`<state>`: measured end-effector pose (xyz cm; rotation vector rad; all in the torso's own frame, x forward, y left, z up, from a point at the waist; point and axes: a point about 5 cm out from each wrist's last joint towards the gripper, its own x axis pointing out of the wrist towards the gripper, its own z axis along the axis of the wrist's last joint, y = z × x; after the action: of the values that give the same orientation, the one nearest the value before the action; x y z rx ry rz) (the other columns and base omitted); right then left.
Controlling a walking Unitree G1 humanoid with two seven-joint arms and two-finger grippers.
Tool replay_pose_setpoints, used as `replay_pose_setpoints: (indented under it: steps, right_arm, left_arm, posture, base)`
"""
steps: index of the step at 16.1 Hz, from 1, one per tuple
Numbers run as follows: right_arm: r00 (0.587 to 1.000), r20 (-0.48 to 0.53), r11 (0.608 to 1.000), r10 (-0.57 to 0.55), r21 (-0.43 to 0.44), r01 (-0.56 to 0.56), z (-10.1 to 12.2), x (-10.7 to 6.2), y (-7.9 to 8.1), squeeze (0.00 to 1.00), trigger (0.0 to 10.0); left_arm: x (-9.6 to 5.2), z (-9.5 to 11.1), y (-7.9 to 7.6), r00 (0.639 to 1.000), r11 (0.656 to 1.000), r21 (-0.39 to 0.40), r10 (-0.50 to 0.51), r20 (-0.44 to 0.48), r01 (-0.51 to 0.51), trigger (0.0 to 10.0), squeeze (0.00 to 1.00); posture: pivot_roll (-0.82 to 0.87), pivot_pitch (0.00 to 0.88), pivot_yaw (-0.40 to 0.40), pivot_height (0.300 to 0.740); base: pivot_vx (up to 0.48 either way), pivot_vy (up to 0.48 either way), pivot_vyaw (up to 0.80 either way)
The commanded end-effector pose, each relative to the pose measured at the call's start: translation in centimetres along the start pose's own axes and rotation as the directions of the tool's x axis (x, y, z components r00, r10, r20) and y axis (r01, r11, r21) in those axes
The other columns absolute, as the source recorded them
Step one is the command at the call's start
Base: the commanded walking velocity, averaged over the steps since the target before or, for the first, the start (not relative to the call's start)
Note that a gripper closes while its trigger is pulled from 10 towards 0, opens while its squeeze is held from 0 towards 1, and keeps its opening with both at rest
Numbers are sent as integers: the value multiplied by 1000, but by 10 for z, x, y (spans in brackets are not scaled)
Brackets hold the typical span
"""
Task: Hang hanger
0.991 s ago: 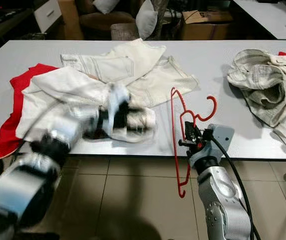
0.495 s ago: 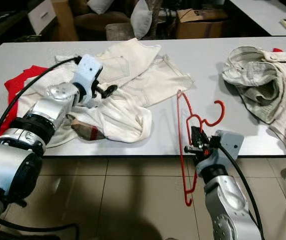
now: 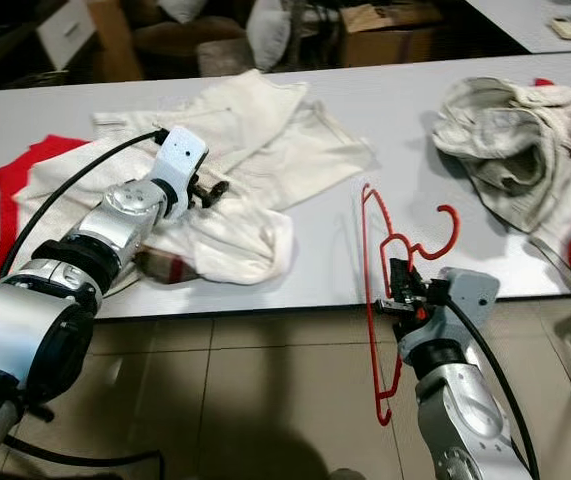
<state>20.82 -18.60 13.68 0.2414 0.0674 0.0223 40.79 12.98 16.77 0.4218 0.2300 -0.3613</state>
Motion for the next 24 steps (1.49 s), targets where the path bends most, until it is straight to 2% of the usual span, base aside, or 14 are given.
replay_pose_setpoints:
  steps: [1,3,4,8,9,10,11,14,15,16,17,18,19,24]
  right_arm:
    - [1000,-4,1000,-4,2,4,2,-3,1,0,10000]
    - [1000,-4,1000,-6,-2,6,3,-4,1,0,10000]
    - [1000,-5,1000,-8,-4,8,4,-5,1,0,10000]
    - [1000,-6,1000,-8,-12,8,6,-5,0,0,10000]
    - [1000,-6,1000,-4,-14,3,6,-4,1,0,10000]
    - [1000,-6,1000,-2,-14,2,6,-4,1,0,10000]
    - [1000,-7,1000,1,-15,-1,7,-3,1,0,10000]
    - [1000,-8,1000,9,-18,-9,8,-2,2,0,10000]
    - [1000,-6,1000,10,-20,-11,9,-2,2,0,10000]
    - [1000,-6,1000,11,-20,-11,9,-2,2,0,10000]
    - [1000,-7,1000,13,-22,-13,9,-3,2,0,10000]
    - [1000,-7,1000,14,-24,-14,9,-2,2,0,10000]
    - [1000,-8,1000,14,-25,-14,9,-2,2,0,10000]
    - [1000,-6,999,20,-29,-21,10,0,3,0,10000]
  left_arm:
    - [-2,-13,5,998,999,-16,45,-50,-45,1176,0]
    - [-3,-16,7,996,998,-6,69,-62,-70,667,0]
    - [-4,-18,8,994,996,-5,86,-69,-86,0,0]
    - [-9,-27,23,975,980,61,195,-109,-190,0,0]
    - [-11,-30,26,971,976,77,210,-117,-202,6471,0]
    - [-11,-31,26,970,976,76,211,-119,-203,8706,0]
    - [-11,-33,26,969,976,70,212,-123,-205,10000,0]
    - [-11,-40,20,972,984,1,176,-153,-178,10000,0]
    - [-11,-43,18,972,984,-24,168,-166,-175,8549,0]
    - [-11,-44,18,971,984,-32,168,-168,-176,7804,0]
    - [-12,-47,19,968,981,-49,178,-176,-190,2510,0]
    - [-12,-47,19,967,980,-51,181,-179,-192,706,0]
    - [-12,-48,19,967,980,-52,181,-181,-193,0,0]
    - [-12,-47,20,967,977,-77,185,-174,-200,0,0]
  posture:
    - [-370,59,129,740]
    - [-379,60,130,740]
    - [-380,59,130,740]
    - [-387,53,129,740]
    - [-387,50,126,740]
    - [-387,50,126,740]
    - [-388,48,124,740]
    - [-394,47,122,740]
    - [-401,46,121,740]
    - [-402,46,121,740]
    - [-406,45,121,740]
    - [-406,44,120,740]
    - [-407,43,120,740]
    - [-407,37,121,740]
  base:
    - [0,0,0]
    - [0,0,0]
    - [0,0,0]
    - [0,0,0]
    - [0,0,0]
    - [0,0,0]
    - [0,0,0]
    - [0,0,0]
    - [0,0,0]
    - [0,0,0]
    - [0,0,0]
    - [0,0,0]
    - [0,0,0]
    - [0,0,0]
